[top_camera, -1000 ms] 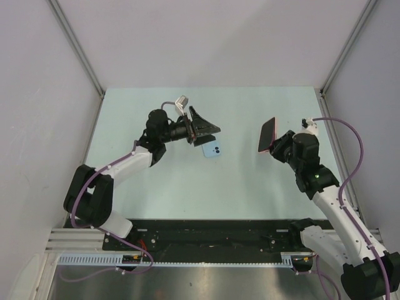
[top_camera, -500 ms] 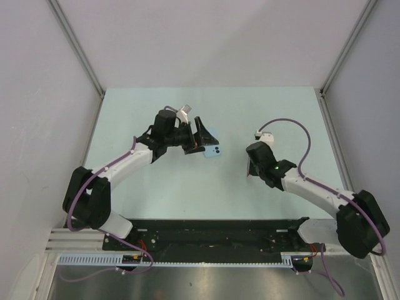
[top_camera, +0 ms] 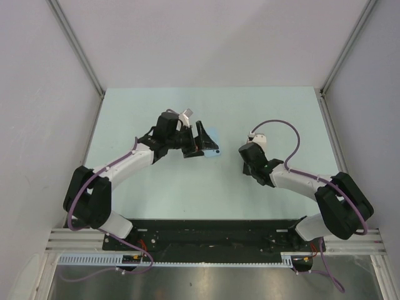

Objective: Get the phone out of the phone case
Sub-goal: Remove the phone case from the phone.

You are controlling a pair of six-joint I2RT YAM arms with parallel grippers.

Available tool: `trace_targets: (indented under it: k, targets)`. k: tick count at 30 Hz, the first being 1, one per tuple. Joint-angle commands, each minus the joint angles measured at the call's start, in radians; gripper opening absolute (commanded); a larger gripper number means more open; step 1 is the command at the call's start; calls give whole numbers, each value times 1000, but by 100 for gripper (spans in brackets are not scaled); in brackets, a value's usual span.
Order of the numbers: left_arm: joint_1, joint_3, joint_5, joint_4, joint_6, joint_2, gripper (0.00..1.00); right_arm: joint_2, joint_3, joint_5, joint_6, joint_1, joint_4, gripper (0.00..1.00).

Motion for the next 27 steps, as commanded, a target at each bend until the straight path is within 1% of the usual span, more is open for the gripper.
trace_targets:
  k: [1, 4, 8, 14, 16, 19, 20, 22, 23, 25, 26, 27]
  targets:
    - [-19, -20, 6, 1, 29, 0, 100, 68, -55, -63, 39, -51, 86, 19]
    - [-29, -40, 6, 7, 29, -2, 100, 95, -82, -94, 47, -81, 135, 22]
    - [-42, -48, 9, 13, 29, 3, 100, 173, -92, -131, 59, -101, 192, 23]
    - [-52, -39, 10, 13, 32, 7, 100, 218, -92, -168, 86, -112, 212, 25]
    - [-55, -34, 13, 15, 34, 12, 100, 248, -91, -186, 94, -126, 220, 27]
    - [-66, -28, 20, 18, 35, 24, 100, 295, -92, -218, 108, -141, 229, 27]
    - [-72, -26, 20, 16, 35, 29, 100, 305, -89, -234, 111, -141, 231, 29]
    - [-78, -25, 23, 21, 35, 30, 100, 322, -82, -247, 116, -144, 223, 36]
    - [-81, -25, 21, 19, 35, 32, 100, 327, -79, -260, 122, -147, 220, 37]
    - [-85, -25, 27, 24, 37, 35, 100, 336, -77, -277, 128, -154, 212, 36]
    - [-86, -25, 29, 24, 37, 37, 100, 338, -75, -280, 132, -151, 209, 33]
    - [-86, -25, 30, 24, 38, 35, 100, 336, -75, -280, 142, -149, 203, 27]
